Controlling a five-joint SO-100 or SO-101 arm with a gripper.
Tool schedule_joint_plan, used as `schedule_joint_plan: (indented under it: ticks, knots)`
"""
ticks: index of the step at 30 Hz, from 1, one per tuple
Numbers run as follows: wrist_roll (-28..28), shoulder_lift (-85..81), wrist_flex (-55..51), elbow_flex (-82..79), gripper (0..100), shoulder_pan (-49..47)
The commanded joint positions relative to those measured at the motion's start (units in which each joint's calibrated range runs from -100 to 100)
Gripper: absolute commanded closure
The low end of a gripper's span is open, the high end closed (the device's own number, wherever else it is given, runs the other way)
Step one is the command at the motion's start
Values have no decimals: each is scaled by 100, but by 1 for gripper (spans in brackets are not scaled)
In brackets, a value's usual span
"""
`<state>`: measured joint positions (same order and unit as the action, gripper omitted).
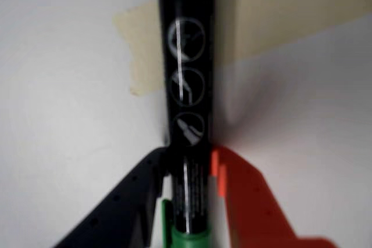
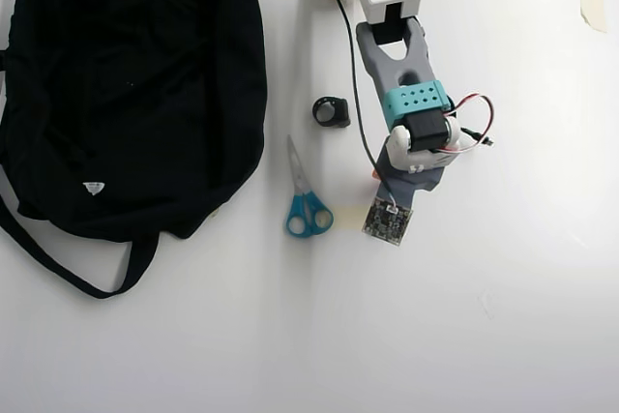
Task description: Put the green marker into the black bag
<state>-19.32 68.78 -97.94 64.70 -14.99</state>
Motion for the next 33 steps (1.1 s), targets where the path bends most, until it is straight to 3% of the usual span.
schedule_joint_plan:
  ticks: [1,12,33]
  knots:
    - [28,-73,-120,322,98,63]
    - [44,-231,-129,843,98,108]
    - [159,-1011,-146,376,98,70]
